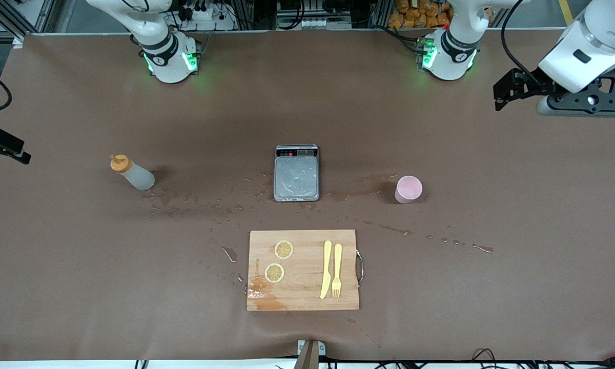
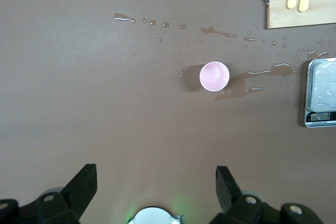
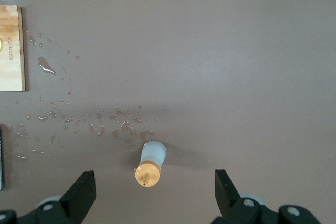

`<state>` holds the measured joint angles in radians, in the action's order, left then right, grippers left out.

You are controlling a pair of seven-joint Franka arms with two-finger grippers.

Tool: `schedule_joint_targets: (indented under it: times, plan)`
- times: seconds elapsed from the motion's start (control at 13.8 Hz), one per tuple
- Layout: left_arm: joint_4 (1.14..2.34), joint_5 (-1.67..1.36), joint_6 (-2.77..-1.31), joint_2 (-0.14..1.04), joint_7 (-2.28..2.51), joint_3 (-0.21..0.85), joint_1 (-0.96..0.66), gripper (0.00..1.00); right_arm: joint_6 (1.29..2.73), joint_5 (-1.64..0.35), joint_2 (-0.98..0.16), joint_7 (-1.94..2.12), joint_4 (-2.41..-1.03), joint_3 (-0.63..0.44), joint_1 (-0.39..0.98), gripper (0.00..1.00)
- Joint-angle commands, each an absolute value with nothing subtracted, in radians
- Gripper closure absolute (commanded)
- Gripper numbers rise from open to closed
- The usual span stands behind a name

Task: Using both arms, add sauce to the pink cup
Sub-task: 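Reach the left gripper to the pink cup while the right gripper reaches the bottle, then grasp the pink cup with the left gripper while the right gripper grasps the bottle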

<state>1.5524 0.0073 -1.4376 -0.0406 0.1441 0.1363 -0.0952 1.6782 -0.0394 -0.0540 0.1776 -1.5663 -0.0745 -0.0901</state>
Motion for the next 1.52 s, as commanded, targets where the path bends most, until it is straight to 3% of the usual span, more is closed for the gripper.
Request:
schedule_joint_targets:
  times: [0.0, 0.22, 0.65, 1.09, 1.45]
  plan:
    - [1.537, -0.001, -1.431, 0.018, 0.127, 0.144, -0.087, 0.0, 1.667, -0.055, -0.044, 0.164, -1.566, -0.069, -0.103, 0.0]
    - [1.56, -0.018, -1.475, 0.052, 0.13, 0.144, -0.091, 0.0, 1.655, -0.055, -0.046, 0.163, -1.572, -0.069, -0.126, 0.0]
    - [1.774, -0.02, -1.75, 0.054, 0.143, 0.147, -0.092, 0.0, 1.6, -0.057, -0.058, 0.096, -1.577, -0.069, -0.161, 0.0]
    - [1.83, -0.018, -1.896, 0.217, 0.144, 0.15, -0.104, 0.0, 1.487, -0.113, -0.08, -0.164, -1.578, -0.069, -0.187, 0.0]
    - [1.939, -0.02, -2.104, 0.293, 0.146, 0.153, -0.133, 0.0, 1.413, -0.3, -0.156, -0.293, -1.578, -0.069, -0.339, 0.0]
